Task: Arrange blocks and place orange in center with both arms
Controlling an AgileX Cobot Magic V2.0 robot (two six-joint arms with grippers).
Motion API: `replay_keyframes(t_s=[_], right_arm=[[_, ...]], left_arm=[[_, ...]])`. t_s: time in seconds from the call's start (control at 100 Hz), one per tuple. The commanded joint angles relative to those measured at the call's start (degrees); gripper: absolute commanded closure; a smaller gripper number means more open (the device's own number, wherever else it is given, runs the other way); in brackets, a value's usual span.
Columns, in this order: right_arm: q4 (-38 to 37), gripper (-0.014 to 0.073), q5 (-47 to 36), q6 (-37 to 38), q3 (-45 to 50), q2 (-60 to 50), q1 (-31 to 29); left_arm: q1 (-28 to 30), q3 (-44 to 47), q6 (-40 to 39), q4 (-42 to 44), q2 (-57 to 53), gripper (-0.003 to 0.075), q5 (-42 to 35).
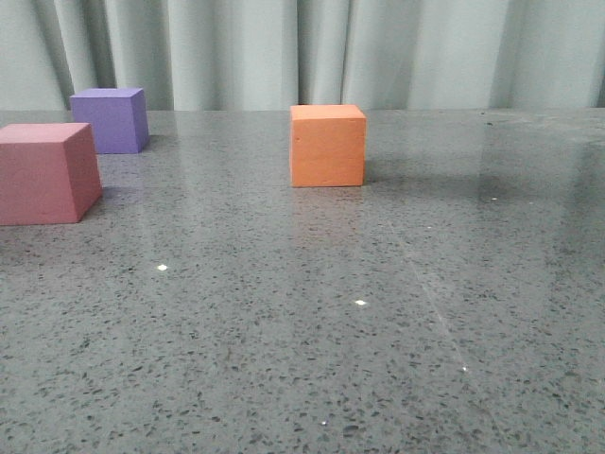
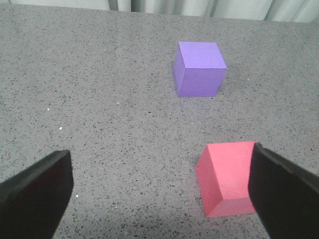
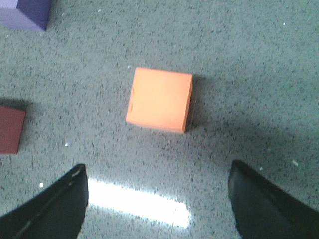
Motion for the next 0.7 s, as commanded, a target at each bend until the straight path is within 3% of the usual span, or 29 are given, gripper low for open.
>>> replay_keyframes(t_s=[0.0,0.24,0.39,0.69], right_arm=[[-1.2,0.0022,-6.7,-0.7,4.6,-6.6,0.1],[-1.6,0.0022,-12.8,-0.7,20.5,-17.3,0.1],[-1.6,0.0022,-17.4,-0.7,28.4,-23.1,0.1],[-1.4,0.0022,-17.5,-0.7,31.6,-27.4,0.1]], left_arm=[[0.0,-2.6,0.0,-1.2,-0.2,0.004,-4.1],[0.0,-6.8,4.6,-1.5,1.6,0.004,-2.8],[0.0,-11.5,13.1,-8.3,5.7,0.004,0.3],[0.0,-25.9,27.1,-18.9,19.8,0.004,9.5]])
